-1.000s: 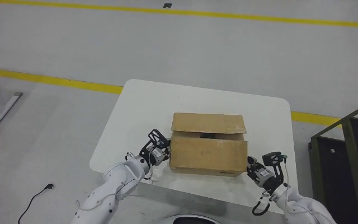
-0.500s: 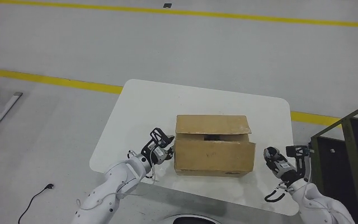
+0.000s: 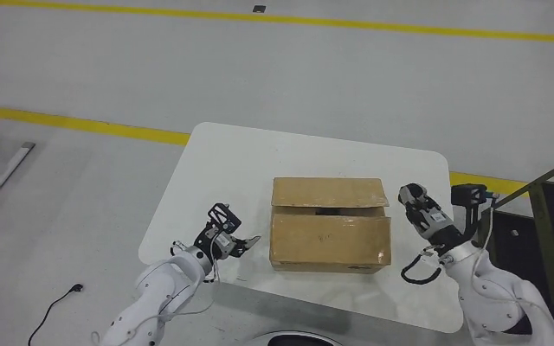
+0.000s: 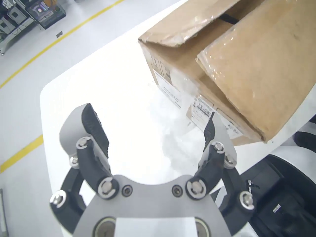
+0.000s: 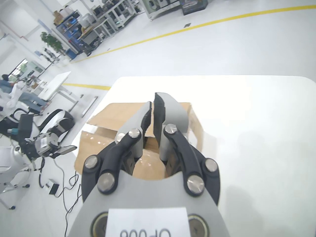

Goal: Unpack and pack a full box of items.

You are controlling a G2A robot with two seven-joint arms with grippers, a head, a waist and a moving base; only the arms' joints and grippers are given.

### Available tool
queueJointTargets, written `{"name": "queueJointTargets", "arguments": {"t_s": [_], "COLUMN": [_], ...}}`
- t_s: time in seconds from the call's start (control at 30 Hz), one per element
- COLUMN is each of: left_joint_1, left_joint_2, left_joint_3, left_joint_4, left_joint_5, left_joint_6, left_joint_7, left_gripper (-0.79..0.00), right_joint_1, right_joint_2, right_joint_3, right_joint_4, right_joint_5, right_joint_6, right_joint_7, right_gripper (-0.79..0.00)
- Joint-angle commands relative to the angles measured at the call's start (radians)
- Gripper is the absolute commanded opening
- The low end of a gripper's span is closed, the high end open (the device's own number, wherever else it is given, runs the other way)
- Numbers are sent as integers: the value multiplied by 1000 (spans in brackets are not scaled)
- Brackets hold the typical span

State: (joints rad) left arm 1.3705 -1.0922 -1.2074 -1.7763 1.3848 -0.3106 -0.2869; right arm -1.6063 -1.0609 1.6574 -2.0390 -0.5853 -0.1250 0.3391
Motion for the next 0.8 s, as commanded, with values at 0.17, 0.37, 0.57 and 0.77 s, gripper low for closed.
{"name": "queueJointTargets", "arguments": {"t_s": [0.17, 0.37, 0.57, 0.77], "left_joint_1": [25, -5, -52, -98], "left_joint_2": [-3, -13, -26, -43], "left_joint_3": [7, 47, 101, 148], "left_joint_4": [48, 132, 214, 282], "left_joint_5": [1, 23, 37, 38], "left_joint_6": [21, 29, 15, 30], "left_joint_7": [-39, -23, -4, 31], "left_gripper": [0, 0, 0, 0], "right_joint_1": [95, 179, 232, 251], "right_joint_2": [-13, -35, -52, -59], "right_joint_3": [-188, -339, -408, -422], "right_joint_4": [78, 215, 302, 335], "right_joint_5": [-119, -243, -277, -286], "right_joint_6": [-6, 76, 135, 137], "right_joint_7": [-16, -77, -82, -80], "right_gripper": [-785, -785, -785, -785]}}
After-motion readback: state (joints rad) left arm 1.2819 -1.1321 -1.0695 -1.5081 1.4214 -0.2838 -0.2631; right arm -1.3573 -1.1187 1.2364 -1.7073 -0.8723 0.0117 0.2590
